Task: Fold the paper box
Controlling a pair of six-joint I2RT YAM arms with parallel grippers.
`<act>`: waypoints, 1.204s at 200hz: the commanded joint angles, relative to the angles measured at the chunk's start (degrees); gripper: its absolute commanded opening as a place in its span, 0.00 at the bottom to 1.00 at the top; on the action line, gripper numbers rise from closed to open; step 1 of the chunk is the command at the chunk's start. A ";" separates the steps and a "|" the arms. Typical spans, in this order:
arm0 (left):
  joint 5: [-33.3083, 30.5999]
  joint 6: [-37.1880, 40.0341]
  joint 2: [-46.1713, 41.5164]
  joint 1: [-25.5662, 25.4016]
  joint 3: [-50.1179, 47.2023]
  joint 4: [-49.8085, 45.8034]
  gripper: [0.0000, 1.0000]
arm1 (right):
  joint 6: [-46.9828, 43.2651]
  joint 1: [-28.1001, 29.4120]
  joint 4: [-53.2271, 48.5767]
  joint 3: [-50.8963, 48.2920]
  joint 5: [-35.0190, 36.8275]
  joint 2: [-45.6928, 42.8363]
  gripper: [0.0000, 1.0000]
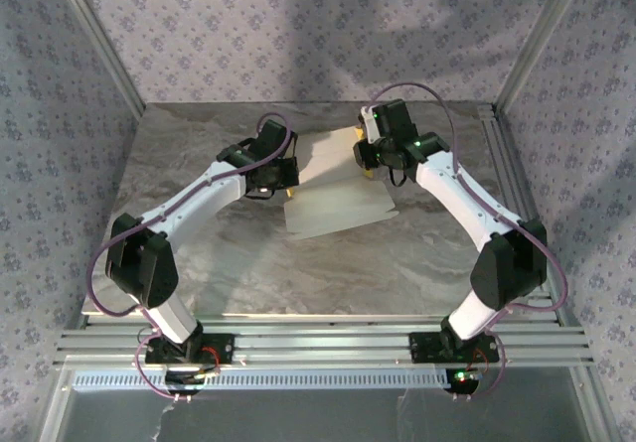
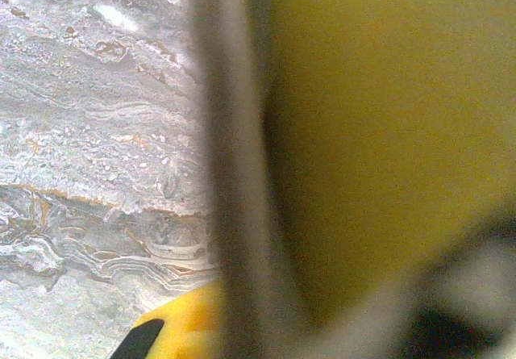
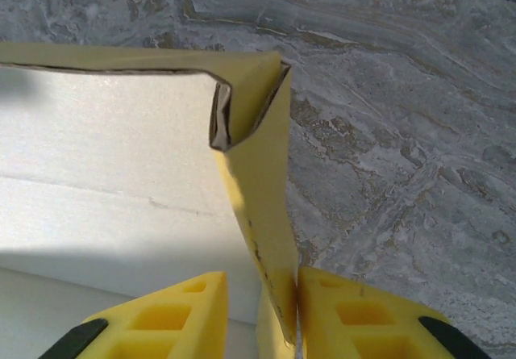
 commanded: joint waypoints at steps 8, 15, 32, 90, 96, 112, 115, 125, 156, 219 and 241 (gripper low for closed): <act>0.65 0.35 -1.92 -0.42 2.42 0.20 0.00 | -1.34 0.62 -0.58 -0.83 1.70 0.01 0.29; 0.69 0.39 -1.88 -0.37 2.41 0.20 0.00 | -1.48 0.71 -0.64 -1.24 2.22 -0.23 0.29; 0.66 0.39 -1.91 -0.42 2.41 0.25 0.00 | -1.76 0.95 -0.62 -1.97 3.16 -0.50 0.27; 0.86 0.48 -1.49 -0.49 3.19 -0.12 0.00 | -2.80 2.76 -1.38 -1.41 9.74 1.93 0.13; 0.86 0.56 -1.46 -0.45 3.30 -0.30 0.00 | -3.04 3.17 -1.42 -1.36 10.91 2.20 0.06; 0.78 0.65 -1.37 -0.53 3.37 -0.58 0.00 | -3.84 4.62 -1.51 -1.24 15.96 2.75 0.00; 0.75 0.70 -1.40 -0.58 3.37 -0.58 0.00 | -4.04 5.06 -1.57 -1.28 17.32 2.80 0.00; 0.51 0.75 -1.38 -0.57 3.37 -0.77 0.00 | -4.88 6.61 -1.59 -1.30 22.83 3.22 0.00; 0.03 0.94 -1.37 -0.59 3.56 -0.78 0.00 | -7.25 10.40 -3.46 -0.65 39.26 5.53 0.00; 1.35 1.08 -2.36 -0.52 3.00 -1.66 0.00 | -6.01 7.18 -2.19 -3.56 22.96 0.65 0.00; 2.72 1.00 -2.52 -0.53 2.76 -1.46 0.00 | -3.88 3.29 -0.20 -4.50 5.31 -1.65 0.15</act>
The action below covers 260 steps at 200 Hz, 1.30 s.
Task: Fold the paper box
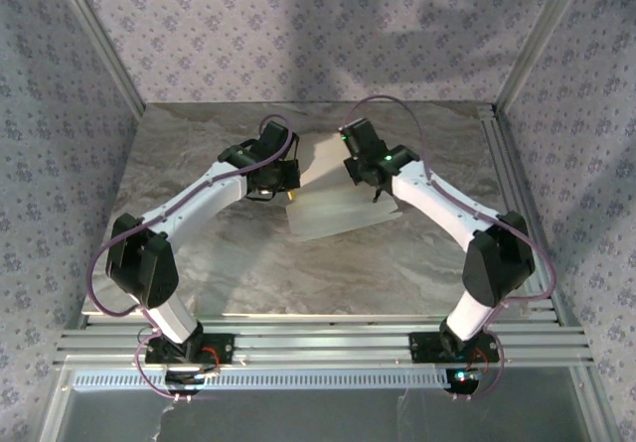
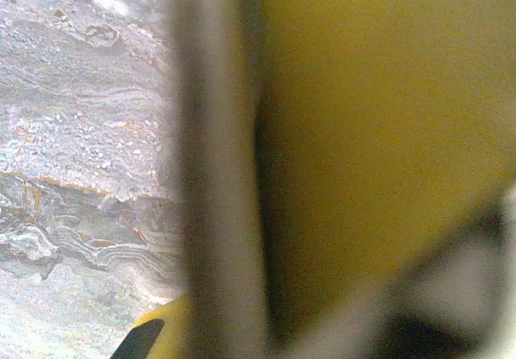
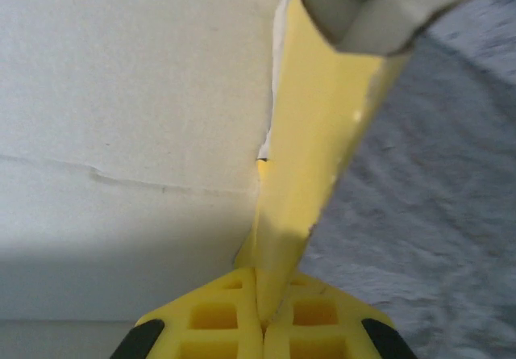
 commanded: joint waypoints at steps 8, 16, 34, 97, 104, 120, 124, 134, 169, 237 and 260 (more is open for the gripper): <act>2.27 0.77 -2.45 0.06 2.67 -0.12 0.00 | 0.43 -4.73 -0.29 -1.55 -20.05 -3.98 0.19; 2.34 0.78 -2.43 0.00 2.78 -0.13 0.00 | 0.59 -5.08 -0.46 -1.26 -21.78 -3.99 0.22; 2.51 0.89 -2.31 0.02 3.06 -0.13 0.00 | 0.95 -5.94 -0.91 -0.30 -23.75 -3.47 0.22; 2.42 1.21 -2.44 -0.08 3.43 -0.14 0.00 | 0.97 -6.65 -1.35 0.51 -20.00 -1.82 0.15; 2.33 1.22 -2.50 -0.07 3.50 -0.14 0.00 | 0.88 -6.42 -1.58 0.73 -19.01 -1.60 0.13; 2.29 1.22 -2.53 -0.05 3.52 -0.14 0.00 | 0.52 -5.54 -1.87 1.21 -15.38 -0.77 0.11; 2.26 1.20 -2.66 -0.06 3.51 -0.17 0.00 | 0.45 -5.29 -1.87 1.21 -14.47 -0.56 0.11; 2.24 1.14 -2.69 -0.08 3.52 -0.19 0.00 | 0.51 -4.82 -1.87 1.28 -12.18 -0.24 0.11; 2.08 1.21 -2.67 -0.02 3.66 -0.57 0.00 | 0.23 -3.13 -3.36 1.30 -3.86 0.74 0.00; -1.79 2.13 -1.47 -0.67 6.12 -3.78 0.00 | -4.01 2.11 -6.16 3.78 12.85 3.38 0.00; -5.43 2.52 -0.05 -1.83 7.98 -6.22 0.00 | -5.69 3.47 -6.98 4.88 17.16 4.54 0.00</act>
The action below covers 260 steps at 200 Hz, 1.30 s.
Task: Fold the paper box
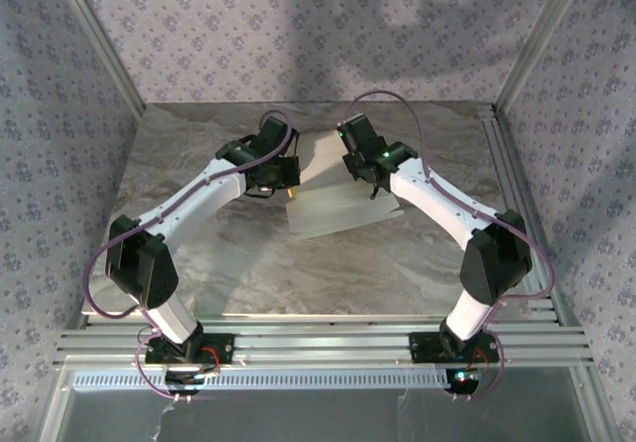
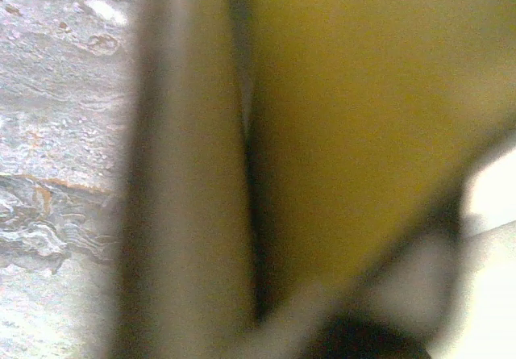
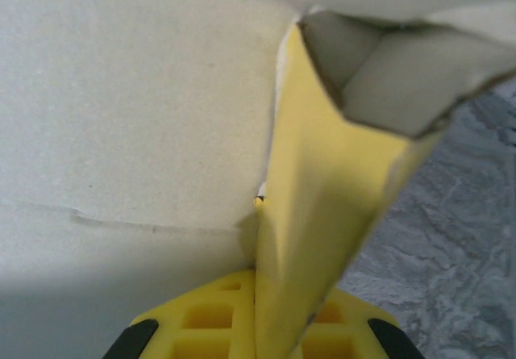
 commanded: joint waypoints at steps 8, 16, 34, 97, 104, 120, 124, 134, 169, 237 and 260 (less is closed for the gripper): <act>-5.77 1.72 0.46 -1.68 4.77 -3.24 0.00 | -5.69 1.34 -5.96 1.64 10.53 2.87 0.00; -6.53 1.75 0.60 -1.93 4.79 -3.32 0.00 | -5.81 1.47 -5.96 1.59 11.44 3.02 0.00; -7.92 1.69 0.60 -1.88 4.63 -3.74 0.00 | -5.64 1.54 -5.16 0.46 13.34 2.49 0.00; -5.27 1.54 0.06 -1.89 3.53 -2.46 0.00 | -1.18 -4.10 0.70 -6.61 -9.37 -6.72 0.00; -4.88 1.43 -0.12 -1.88 3.39 -2.22 0.00 | -0.42 -5.53 1.03 -7.00 -15.15 -7.82 0.07; -3.99 1.32 -0.29 -2.03 3.41 -2.00 0.00 | 0.95 -9.35 2.49 -7.71 -28.58 -10.25 0.26; -3.78 1.34 -0.30 -2.03 3.47 -1.89 0.00 | 1.27 -9.98 3.06 -8.17 -30.16 -10.94 0.30; -3.41 1.42 -0.40 -2.10 3.56 -1.72 0.00 | 1.86 -11.24 4.27 -8.84 -34.07 -12.66 0.36; -2.96 1.61 -0.32 -2.56 4.00 -1.75 0.00 | 2.42 -14.69 3.57 -6.82 -38.26 -12.92 0.41; -2.63 1.87 0.63 -2.91 5.27 -2.23 0.00 | 2.51 -12.66 2.40 -2.74 -27.96 -9.79 0.42; -2.56 1.92 0.73 -2.94 5.50 -2.46 0.00 | 2.11 -11.72 2.30 -2.44 -25.01 -8.63 0.42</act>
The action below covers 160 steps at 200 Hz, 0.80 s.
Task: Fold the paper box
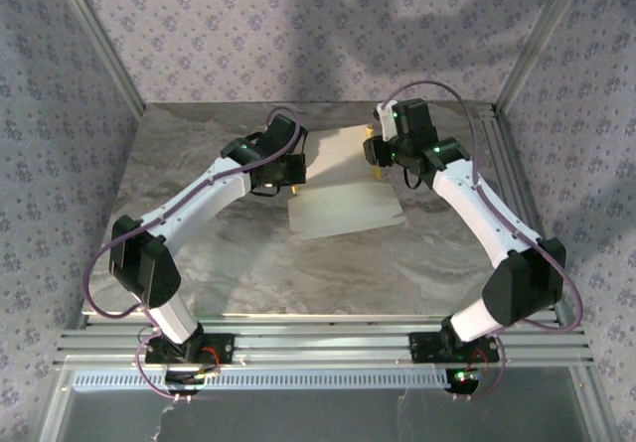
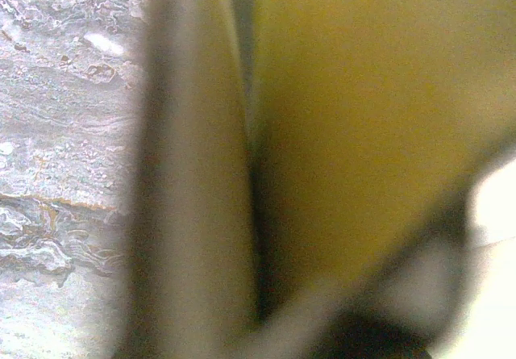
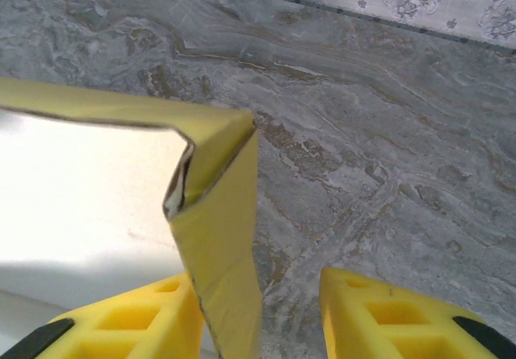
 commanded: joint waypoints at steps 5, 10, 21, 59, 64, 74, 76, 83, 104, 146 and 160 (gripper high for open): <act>0.32 0.71 -0.21 -0.46 2.22 -1.15 0.00 | 0.05 1.21 -1.38 2.10 5.76 2.15 0.41; 0.36 0.71 -0.12 -0.49 2.26 -1.17 0.00 | -0.12 1.38 -1.45 2.24 6.71 2.45 0.40; 0.38 0.80 -0.07 -0.61 2.40 -1.21 0.00 | -0.30 1.92 -1.65 2.70 7.98 3.16 0.37; 0.40 0.80 0.14 -0.77 2.48 -1.40 0.00 | -1.17 4.03 -1.64 3.99 15.96 4.63 0.14; 0.42 0.84 0.15 -0.82 2.48 -1.44 0.00 | -1.25 4.44 -1.77 4.26 17.64 4.89 0.11; 0.25 0.80 0.15 -0.91 2.40 -1.42 0.00 | -1.27 5.47 -2.27 4.63 21.19 5.38 0.05; 0.25 0.80 0.15 -0.92 2.40 -1.40 0.00 | -1.23 5.61 -2.37 4.70 21.75 5.46 0.03; 0.23 0.80 0.15 -0.83 2.34 -1.38 0.00 | -1.02 6.01 -2.82 5.03 23.52 5.77 0.01; 0.00 0.89 0.23 -0.84 2.38 -1.63 0.00 | -0.11 6.89 -4.17 5.61 27.89 6.28 0.00; 0.00 0.89 0.49 -0.87 2.54 -1.67 0.00 | 0.29 6.11 -4.19 5.13 21.70 4.14 0.08; -0.29 0.89 0.50 -0.83 2.61 -1.73 0.00 | 1.14 4.35 -4.14 4.93 15.80 2.46 0.30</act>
